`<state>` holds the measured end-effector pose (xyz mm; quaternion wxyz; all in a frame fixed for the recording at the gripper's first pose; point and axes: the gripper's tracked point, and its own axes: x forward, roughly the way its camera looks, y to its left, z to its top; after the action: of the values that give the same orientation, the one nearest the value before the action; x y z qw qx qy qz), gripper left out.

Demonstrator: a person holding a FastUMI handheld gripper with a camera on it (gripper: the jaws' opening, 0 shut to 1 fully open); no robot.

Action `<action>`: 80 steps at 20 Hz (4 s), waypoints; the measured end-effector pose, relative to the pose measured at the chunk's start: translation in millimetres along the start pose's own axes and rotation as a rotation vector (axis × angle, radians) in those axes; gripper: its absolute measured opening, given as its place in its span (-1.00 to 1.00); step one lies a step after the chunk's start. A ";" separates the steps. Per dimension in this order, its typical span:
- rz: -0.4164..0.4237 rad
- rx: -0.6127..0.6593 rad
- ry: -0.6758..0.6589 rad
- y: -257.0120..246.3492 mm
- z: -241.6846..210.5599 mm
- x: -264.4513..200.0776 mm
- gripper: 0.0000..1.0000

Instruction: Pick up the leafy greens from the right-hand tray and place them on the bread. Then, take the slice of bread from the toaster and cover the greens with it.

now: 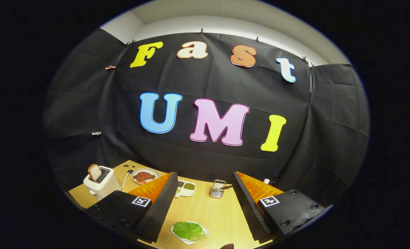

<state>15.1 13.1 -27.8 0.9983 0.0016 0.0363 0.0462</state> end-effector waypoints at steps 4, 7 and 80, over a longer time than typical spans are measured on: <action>0.084 -0.013 0.086 10.4 -33.2 11.2 0.96; 0.157 -0.027 0.182 16.9 -74.2 19.5 0.95; 0.523 -0.093 0.861 241.9 -332.8 33.1 0.30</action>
<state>1.5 257.1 -360.5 0.8467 -0.0528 0.4412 0.2925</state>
